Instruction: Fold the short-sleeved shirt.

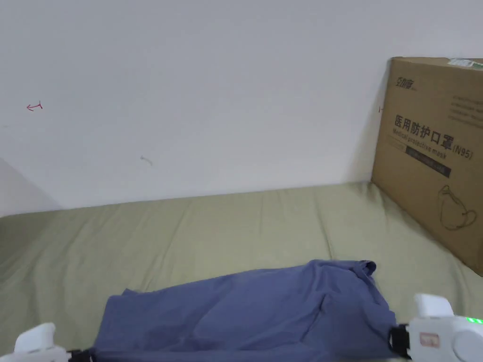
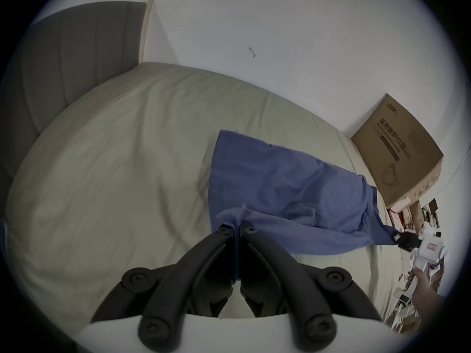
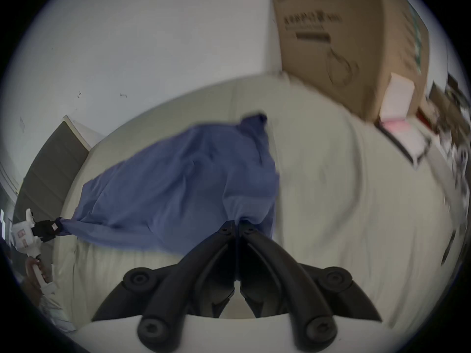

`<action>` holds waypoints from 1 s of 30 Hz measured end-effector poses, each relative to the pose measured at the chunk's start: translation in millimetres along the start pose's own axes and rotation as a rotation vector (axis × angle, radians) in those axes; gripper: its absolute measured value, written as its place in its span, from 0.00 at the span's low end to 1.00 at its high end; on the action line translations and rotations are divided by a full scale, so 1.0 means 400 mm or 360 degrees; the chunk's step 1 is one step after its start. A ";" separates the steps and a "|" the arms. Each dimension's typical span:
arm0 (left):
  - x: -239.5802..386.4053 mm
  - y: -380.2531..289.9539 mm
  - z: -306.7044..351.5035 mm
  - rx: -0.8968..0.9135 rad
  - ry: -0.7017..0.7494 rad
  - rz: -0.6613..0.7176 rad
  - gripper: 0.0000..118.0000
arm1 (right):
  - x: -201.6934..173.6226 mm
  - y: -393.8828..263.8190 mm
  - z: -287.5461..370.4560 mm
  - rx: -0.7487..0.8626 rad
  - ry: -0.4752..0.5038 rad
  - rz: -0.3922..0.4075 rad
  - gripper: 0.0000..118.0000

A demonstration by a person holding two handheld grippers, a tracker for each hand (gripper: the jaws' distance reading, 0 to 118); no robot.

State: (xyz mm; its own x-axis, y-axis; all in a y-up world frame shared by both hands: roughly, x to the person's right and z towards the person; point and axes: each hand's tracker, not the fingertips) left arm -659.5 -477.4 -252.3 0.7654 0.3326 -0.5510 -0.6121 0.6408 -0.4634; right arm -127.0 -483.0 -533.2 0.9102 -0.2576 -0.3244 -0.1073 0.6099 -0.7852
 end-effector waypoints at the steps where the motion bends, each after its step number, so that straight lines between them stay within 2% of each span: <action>1: -0.008 -0.023 0.029 -0.0011 -0.0015 -0.0010 0.02 | 0.019 -0.035 0.030 0.0008 0.0014 0.0004 0.00; 4: -0.034 -0.094 0.139 -0.0036 -0.0065 -0.0041 0.02 | 0.072 -0.131 0.136 -0.0082 0.0034 -0.0004 0.00; 7: -0.052 -0.167 0.238 -0.0130 -0.0041 -0.0194 0.02 | 0.124 -0.195 0.235 -0.0234 0.0054 0.0050 0.00; 8: -0.056 -0.192 0.267 -0.0181 -0.0039 -0.0265 0.02 | 0.134 -0.220 0.269 -0.0285 0.0085 0.0088 0.00; 11: -0.065 -0.276 0.328 -0.0354 -0.0045 -0.0425 0.02 | 0.152 -0.289 0.347 -0.0351 0.0047 0.0280 0.00; 13: -0.075 -0.330 0.359 -0.0451 -0.0049 -0.0486 0.02 | 0.156 -0.336 0.379 -0.0425 0.0024 0.0329 0.00; 19: -0.102 -0.420 0.444 -0.0500 -0.0038 -0.0485 0.02 | 0.177 -0.418 0.421 -0.0531 0.0048 0.0314 0.01; 23: -0.108 -0.436 0.455 -0.0533 -0.0058 -0.0456 0.02 | 0.168 -0.448 0.412 -0.0575 0.0029 0.0378 0.01; 30: -0.080 -0.461 0.448 -0.0677 0.0004 -0.0775 0.02 | 0.152 -0.444 0.395 -0.0676 -0.0006 0.0472 0.01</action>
State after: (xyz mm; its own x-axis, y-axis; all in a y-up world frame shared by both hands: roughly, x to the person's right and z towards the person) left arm -535.6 -482.3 -24.9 0.9752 0.0712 -0.2098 -0.2208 0.3876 -0.8950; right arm 10.6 -488.4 -330.2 0.8172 -0.1167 -0.5644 -0.5132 0.2983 -0.8048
